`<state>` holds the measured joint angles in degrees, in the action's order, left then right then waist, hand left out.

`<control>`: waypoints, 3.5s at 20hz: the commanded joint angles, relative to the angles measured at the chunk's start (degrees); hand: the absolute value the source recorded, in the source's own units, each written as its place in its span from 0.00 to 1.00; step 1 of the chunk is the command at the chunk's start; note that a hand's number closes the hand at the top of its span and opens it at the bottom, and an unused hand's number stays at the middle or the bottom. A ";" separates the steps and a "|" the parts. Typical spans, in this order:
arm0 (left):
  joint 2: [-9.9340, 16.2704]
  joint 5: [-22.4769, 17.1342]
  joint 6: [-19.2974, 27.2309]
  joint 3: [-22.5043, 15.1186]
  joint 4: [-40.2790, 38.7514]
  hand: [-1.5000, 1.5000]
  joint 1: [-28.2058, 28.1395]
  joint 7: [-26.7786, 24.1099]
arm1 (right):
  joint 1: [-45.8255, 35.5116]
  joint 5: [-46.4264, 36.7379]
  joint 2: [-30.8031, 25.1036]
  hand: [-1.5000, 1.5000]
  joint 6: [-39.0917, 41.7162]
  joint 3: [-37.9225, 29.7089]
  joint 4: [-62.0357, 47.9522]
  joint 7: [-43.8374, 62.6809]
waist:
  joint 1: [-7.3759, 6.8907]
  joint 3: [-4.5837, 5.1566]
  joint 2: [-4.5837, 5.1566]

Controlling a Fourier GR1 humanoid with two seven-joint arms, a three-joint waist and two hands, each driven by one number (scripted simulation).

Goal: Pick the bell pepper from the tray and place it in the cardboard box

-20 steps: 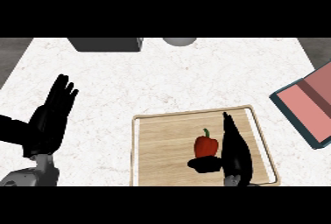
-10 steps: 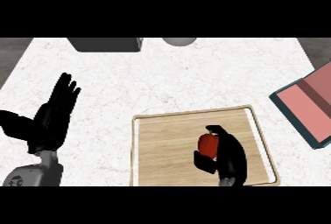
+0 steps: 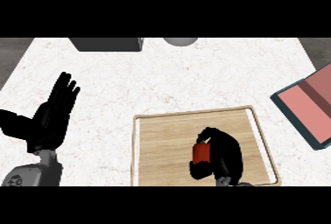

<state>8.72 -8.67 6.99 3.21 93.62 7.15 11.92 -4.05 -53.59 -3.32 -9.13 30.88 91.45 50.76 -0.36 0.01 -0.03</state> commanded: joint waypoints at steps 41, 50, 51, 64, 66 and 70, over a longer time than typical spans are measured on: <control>-1.91 1.14 -0.66 -0.24 1.79 0.50 -1.24 -0.42 | -7.51 13.11 -16.81 1.00 24.75 -35.22 34.32 -21.43 | 0.33 -0.03 0.06; -1.85 0.73 -2.57 -0.17 1.80 0.50 -3.57 -1.51 | -13.85 4.82 -24.48 1.00 15.73 -41.14 8.29 -36.93 | -0.20 -0.02 0.18; -0.87 0.07 -1.62 0.81 3.87 0.50 -1.69 2.53 | -15.31 6.97 -27.46 1.00 16.09 -44.48 3.85 -40.26 | -0.34 -0.05 0.21; -2.16 1.54 -2.27 -1.03 3.25 0.50 -2.71 0.18 | -18.74 -2.03 -33.27 0.00 22.32 -38.56 -26.65 -47.46 | -0.98 -0.03 0.33; -2.73 2.24 -0.17 -0.94 3.43 0.50 -0.34 2.68 | -24.39 -1.89 -31.68 0.00 16.21 -40.01 -37.08 -52.58 | -0.92 -0.08 0.39; -1.62 1.12 -2.14 0.79 0.71 0.50 -0.76 -0.21 | -25.62 3.93 -30.25 0.00 5.76 -46.50 -37.87 -60.78 | -0.63 -0.15 0.50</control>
<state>6.79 -7.28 5.39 3.30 95.77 6.19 12.78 -27.77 -53.48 -34.25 3.29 -11.16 57.46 -3.65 -1.24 -0.09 0.42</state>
